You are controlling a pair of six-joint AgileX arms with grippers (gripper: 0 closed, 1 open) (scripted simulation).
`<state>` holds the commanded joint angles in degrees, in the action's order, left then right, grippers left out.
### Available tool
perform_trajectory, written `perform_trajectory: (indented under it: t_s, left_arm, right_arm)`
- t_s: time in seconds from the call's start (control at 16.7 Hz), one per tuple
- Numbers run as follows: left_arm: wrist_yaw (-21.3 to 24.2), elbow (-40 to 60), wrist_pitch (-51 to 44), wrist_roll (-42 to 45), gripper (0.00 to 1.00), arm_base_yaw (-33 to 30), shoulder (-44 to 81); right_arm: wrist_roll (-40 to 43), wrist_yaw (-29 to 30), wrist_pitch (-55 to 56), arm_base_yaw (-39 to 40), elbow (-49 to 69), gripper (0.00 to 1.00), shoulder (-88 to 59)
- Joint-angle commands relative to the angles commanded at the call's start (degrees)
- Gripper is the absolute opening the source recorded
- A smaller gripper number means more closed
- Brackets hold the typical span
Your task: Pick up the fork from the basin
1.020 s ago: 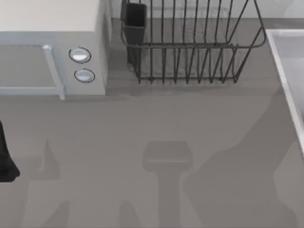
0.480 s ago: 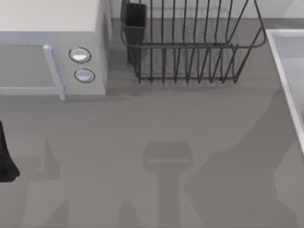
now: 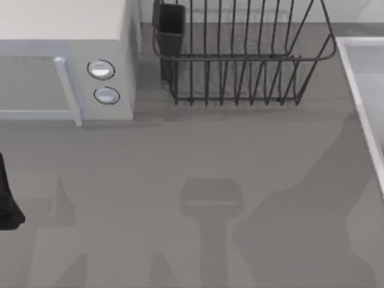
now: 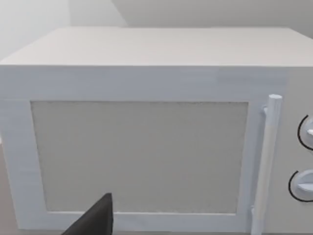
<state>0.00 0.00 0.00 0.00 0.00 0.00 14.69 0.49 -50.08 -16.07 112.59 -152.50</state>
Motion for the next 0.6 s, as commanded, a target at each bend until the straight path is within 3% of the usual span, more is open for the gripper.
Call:
perform_trajectory:
  t_s: [0.36,0.6]
  left_arm:
    - [0.0,0.0,0.0,0.0,1.00,0.0,0.0]
    - [0.0,0.0,0.0,0.0,1.00,0.0,0.0]
  right_arm:
    - [-0.6,-0.7,-0.8,0.2,0.7,0.00,2.6]
    - [-0.5,-0.7,-7.4,0.1,6.3,0.00,4.0]
